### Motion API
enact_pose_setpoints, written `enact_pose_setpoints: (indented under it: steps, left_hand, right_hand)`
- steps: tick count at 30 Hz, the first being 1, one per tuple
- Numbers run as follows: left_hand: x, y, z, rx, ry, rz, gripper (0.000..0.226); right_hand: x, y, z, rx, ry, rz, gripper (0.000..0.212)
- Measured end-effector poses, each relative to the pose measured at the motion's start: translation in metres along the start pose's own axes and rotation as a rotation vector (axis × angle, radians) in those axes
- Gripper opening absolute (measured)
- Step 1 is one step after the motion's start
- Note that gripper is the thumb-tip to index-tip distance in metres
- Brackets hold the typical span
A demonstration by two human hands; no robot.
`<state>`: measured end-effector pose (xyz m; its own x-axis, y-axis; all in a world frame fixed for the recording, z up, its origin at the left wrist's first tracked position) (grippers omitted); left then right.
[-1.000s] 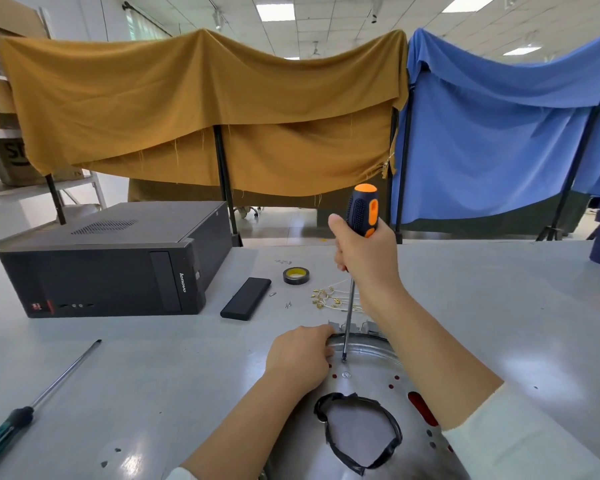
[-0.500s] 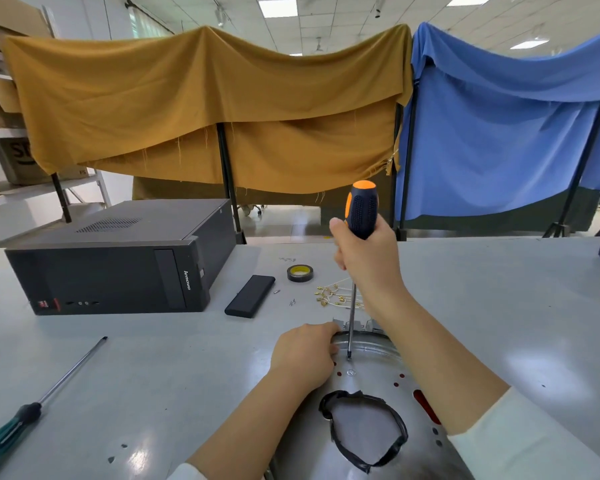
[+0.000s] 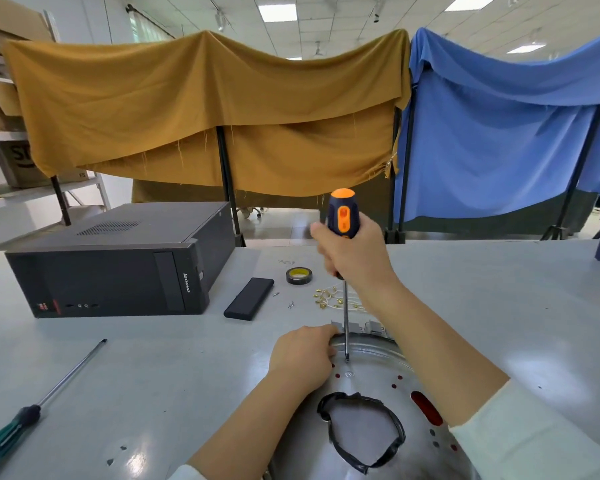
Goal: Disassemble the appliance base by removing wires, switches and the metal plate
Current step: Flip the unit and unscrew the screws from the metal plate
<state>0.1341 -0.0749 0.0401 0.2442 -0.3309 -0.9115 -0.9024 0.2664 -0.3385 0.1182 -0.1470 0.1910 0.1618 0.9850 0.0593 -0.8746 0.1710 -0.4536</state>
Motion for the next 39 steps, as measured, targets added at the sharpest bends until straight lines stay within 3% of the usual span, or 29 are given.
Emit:
enact_pose_setpoints:
  steps: [2, 3, 4, 9, 11, 15, 17, 19, 23, 27, 28, 31, 33, 36, 39]
  left_hand:
    - [0.000, 0.000, 0.000, 0.003, 0.002, 0.002, 0.024]
    - [0.000, 0.000, -0.001, 0.006, 0.003, 0.001, 0.026]
    - [0.000, 0.001, -0.001, 0.006, 0.005, 0.000, 0.027]
    - [0.001, 0.000, 0.000, 0.002, 0.010, -0.002, 0.029]
    - [0.002, 0.000, 0.000, 0.000, 0.011, 0.003, 0.028]
    - [0.000, 0.002, 0.000, -0.009, 0.009, 0.002, 0.024]
    - [0.000, 0.002, 0.000, -0.010, 0.011, 0.000, 0.023]
    - [0.000, 0.002, 0.000, -0.002, 0.011, -0.005, 0.024]
    - [0.000, 0.001, 0.000, 0.001, 0.021, -0.004, 0.026]
    - [-0.001, 0.002, -0.001, 0.006, 0.029, -0.003, 0.025]
    - [-0.001, 0.002, -0.001, 0.006, 0.025, 0.000, 0.025]
    - [0.000, 0.002, -0.001, -0.005, 0.026, 0.011, 0.027]
    - [0.000, 0.002, 0.000, -0.008, 0.028, 0.012, 0.027]
    - [0.000, 0.002, 0.001, -0.005, 0.037, 0.006, 0.028]
    - [0.000, 0.002, 0.000, -0.001, 0.044, -0.001, 0.028]
  right_hand:
    - [0.029, 0.009, -0.004, 0.137, -0.120, 0.391, 0.025]
    - [0.035, 0.014, -0.004, 0.171, -0.144, 0.505, 0.025]
    - [0.034, 0.011, -0.003, 0.170, -0.141, 0.516, 0.026]
    - [-0.024, -0.006, -0.009, 0.070, 0.060, -0.159, 0.020]
    - [-0.025, -0.003, -0.012, 0.063, 0.039, -0.177, 0.017]
    - [0.018, 0.008, -0.012, 0.163, -0.113, 0.338, 0.024]
    - [0.025, 0.012, -0.010, 0.199, -0.170, 0.463, 0.022]
    - [0.015, 0.003, -0.010, 0.138, -0.128, 0.333, 0.019]
    - [-0.021, -0.005, -0.005, -0.040, 0.106, -0.113, 0.023]
    - [-0.033, -0.005, -0.012, -0.017, 0.050, -0.265, 0.020]
    - [-0.028, -0.008, -0.016, 0.036, -0.043, -0.183, 0.024]
    - [0.012, -0.003, -0.017, 0.208, -0.262, 0.357, 0.033]
    - [0.019, 0.000, -0.015, 0.202, -0.201, 0.454, 0.028]
    - [-0.004, -0.009, -0.011, 0.053, 0.101, 0.126, 0.026]
    - [-0.028, -0.002, -0.003, -0.108, 0.136, -0.228, 0.033]
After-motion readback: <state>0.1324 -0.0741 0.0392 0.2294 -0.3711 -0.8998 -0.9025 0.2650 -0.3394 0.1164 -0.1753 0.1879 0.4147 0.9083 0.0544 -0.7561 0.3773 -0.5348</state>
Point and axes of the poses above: each hand's wrist, its own y-axis away from the middle knuckle, its own x-axis out of the palm, z = x × y, the point moved 10 cm from there along -y, towards the middle knuckle, and after that the axes turned 8 degrees about -z, right-handed, at the moved point
